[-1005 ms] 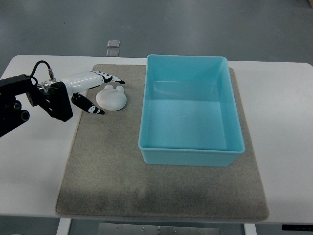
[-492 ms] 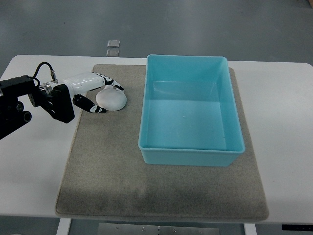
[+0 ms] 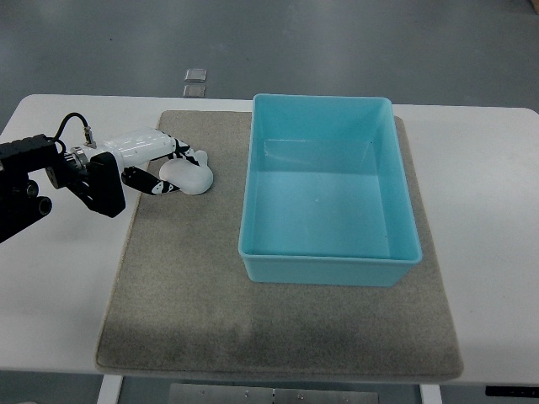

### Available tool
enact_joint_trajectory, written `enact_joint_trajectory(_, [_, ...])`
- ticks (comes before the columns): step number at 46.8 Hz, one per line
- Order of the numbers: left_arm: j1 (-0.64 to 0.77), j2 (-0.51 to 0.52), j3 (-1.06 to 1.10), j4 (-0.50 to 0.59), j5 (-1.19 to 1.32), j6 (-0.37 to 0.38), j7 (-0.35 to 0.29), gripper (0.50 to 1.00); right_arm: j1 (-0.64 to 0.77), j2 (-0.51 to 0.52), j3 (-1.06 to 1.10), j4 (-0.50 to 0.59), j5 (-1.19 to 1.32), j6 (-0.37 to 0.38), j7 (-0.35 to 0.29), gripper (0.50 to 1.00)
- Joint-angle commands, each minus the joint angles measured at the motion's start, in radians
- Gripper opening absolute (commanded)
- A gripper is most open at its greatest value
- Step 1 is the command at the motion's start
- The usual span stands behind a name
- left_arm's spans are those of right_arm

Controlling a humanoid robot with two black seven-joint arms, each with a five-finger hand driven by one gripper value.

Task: Place white toy into blue box with left hand
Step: 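Lift the toy with the left hand and carry it over the blue box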

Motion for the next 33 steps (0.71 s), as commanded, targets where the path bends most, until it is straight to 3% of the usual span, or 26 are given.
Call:
enact_joint_trajectory(1, [0.000,0.001,-0.010,-0.004,-0.006,0.002,0.000,0.500,0.000,0.000,-0.001,0.000,0.000,0.000,0.000,0.936])
enact_joint_trajectory(23, [-0.098,-0.010,-0.192,-0.015,-0.039,0.028,0.000,0.500,0.000,0.000,-0.001,0.000,0.000,0.000,0.000,0.936])
enact_joint_trajectory(33, [-0.122,-0.074,-0.203,-0.097,-0.037,0.017,0.000,0.500,0.000,0.000,-0.001,0.000,0.000,0.000,0.000,0.936])
